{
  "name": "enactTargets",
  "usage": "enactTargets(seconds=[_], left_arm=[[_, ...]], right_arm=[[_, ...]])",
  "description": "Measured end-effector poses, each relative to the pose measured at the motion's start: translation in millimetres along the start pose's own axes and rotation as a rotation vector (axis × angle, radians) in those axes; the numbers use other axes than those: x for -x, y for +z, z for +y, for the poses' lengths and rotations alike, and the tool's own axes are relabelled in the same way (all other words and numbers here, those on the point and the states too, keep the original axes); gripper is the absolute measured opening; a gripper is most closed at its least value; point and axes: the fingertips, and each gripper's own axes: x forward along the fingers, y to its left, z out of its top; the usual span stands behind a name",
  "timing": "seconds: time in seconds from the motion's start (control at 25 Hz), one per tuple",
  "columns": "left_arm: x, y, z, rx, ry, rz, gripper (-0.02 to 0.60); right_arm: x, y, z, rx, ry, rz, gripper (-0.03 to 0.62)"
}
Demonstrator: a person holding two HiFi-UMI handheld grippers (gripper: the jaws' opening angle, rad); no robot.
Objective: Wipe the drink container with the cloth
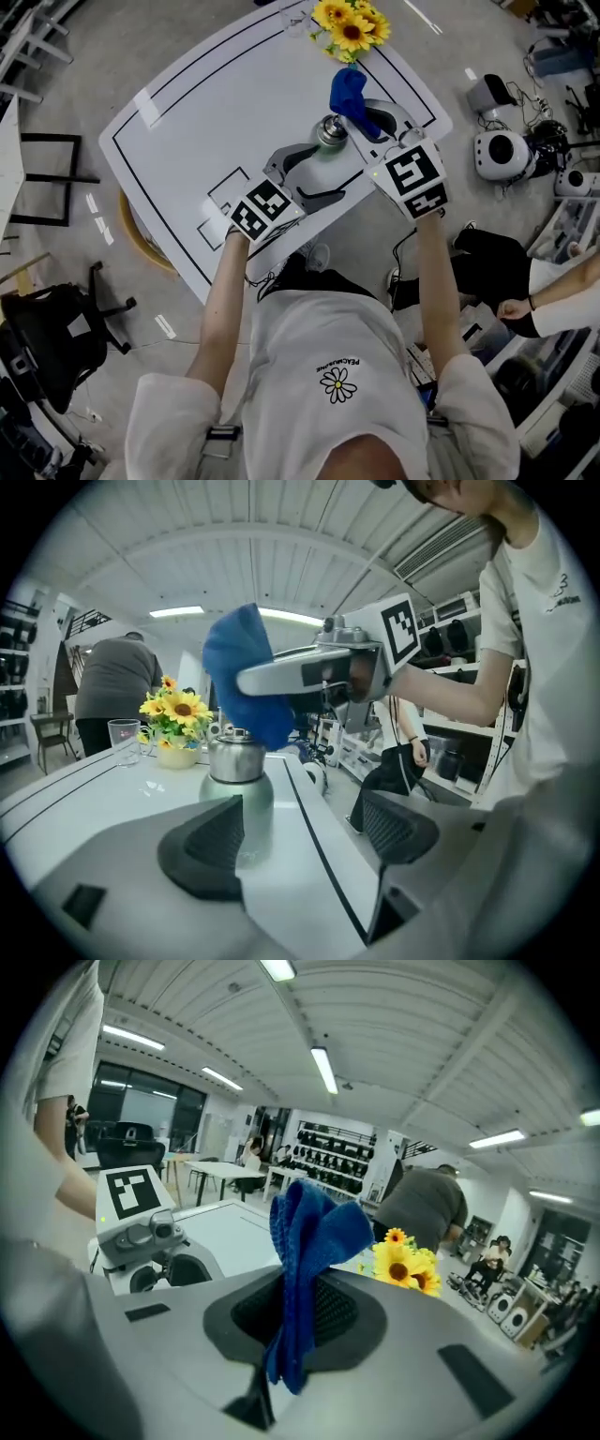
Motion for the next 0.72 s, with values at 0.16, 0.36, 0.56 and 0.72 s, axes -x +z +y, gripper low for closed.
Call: enactTargets(seconds=[0.16,0.36,0.56,0.72], left_arm=[[-4,6,0,0.003,-0.002,-0.012,0.39],[-2,2,-3,-0.005,-0.014,0.008,0.39],[2,-2,-2,0.009,0.0,-0.003,0.39],[3,-3,-2,0.008,0.006,0.002,0.39]], right_arm=[[-18,-7,21,-0.004,0.108,0.071,0.043],[-16,-7,51,-0.01,0.172,0.066,0.043],[-12,-13,76,-0.006,0.208,0.066,0.043],[-10,-17,83,-0.007,0.223,0.072,0.043]])
